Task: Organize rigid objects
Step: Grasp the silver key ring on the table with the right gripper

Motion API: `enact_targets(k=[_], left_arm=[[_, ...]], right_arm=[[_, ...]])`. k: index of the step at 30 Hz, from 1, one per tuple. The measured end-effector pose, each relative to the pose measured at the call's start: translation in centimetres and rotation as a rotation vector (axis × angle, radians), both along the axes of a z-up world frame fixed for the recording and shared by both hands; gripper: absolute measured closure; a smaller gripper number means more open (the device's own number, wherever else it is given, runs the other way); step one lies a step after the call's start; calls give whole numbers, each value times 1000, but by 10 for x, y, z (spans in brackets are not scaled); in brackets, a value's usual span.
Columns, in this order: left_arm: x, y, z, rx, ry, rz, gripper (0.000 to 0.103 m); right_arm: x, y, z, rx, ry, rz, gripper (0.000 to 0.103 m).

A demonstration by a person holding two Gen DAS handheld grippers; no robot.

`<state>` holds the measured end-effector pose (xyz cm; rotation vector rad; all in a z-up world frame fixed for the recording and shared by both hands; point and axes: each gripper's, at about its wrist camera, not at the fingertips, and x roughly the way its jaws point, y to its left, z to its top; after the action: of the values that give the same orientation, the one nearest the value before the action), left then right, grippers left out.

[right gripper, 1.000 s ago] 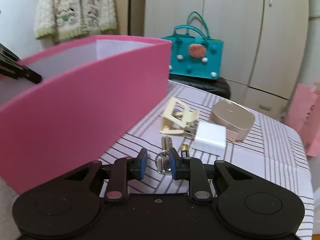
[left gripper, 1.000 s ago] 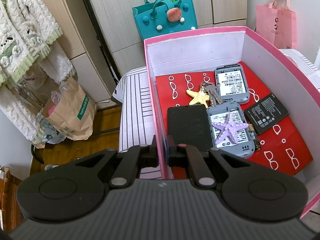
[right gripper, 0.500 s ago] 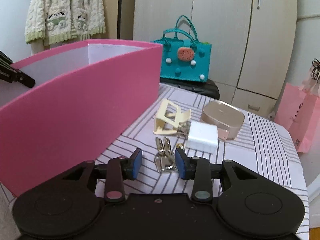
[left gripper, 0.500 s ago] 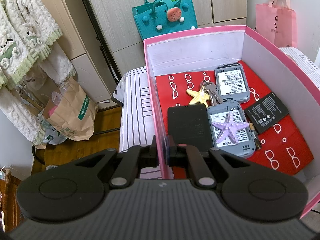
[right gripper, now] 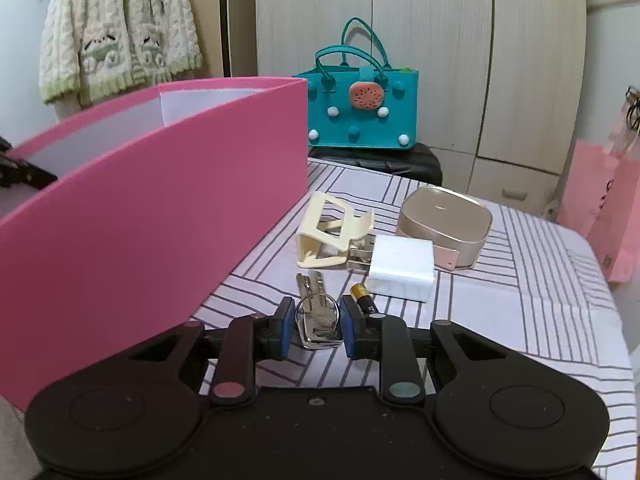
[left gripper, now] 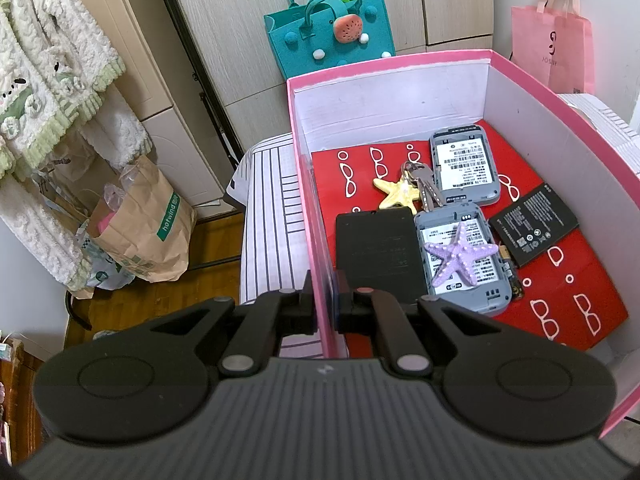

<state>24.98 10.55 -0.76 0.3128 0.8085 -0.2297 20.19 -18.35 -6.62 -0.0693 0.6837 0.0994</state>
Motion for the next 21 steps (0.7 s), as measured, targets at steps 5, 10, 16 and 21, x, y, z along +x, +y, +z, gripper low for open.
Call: enact_targets(k=[5, 10, 16, 21], left_arm=[[0, 0, 0, -3, 0, 1, 97], [0, 0, 0, 0, 0, 1, 97], [-1, 0, 0, 7, -2, -2, 97], [-1, 0, 1, 12, -3, -3, 97]], right_arm=[[4, -11, 11, 87, 29, 8, 98], [8, -22, 17, 177, 68, -3, 98], [12, -25, 49, 247, 77, 11, 98], [9, -17, 87, 258, 55, 63, 98]])
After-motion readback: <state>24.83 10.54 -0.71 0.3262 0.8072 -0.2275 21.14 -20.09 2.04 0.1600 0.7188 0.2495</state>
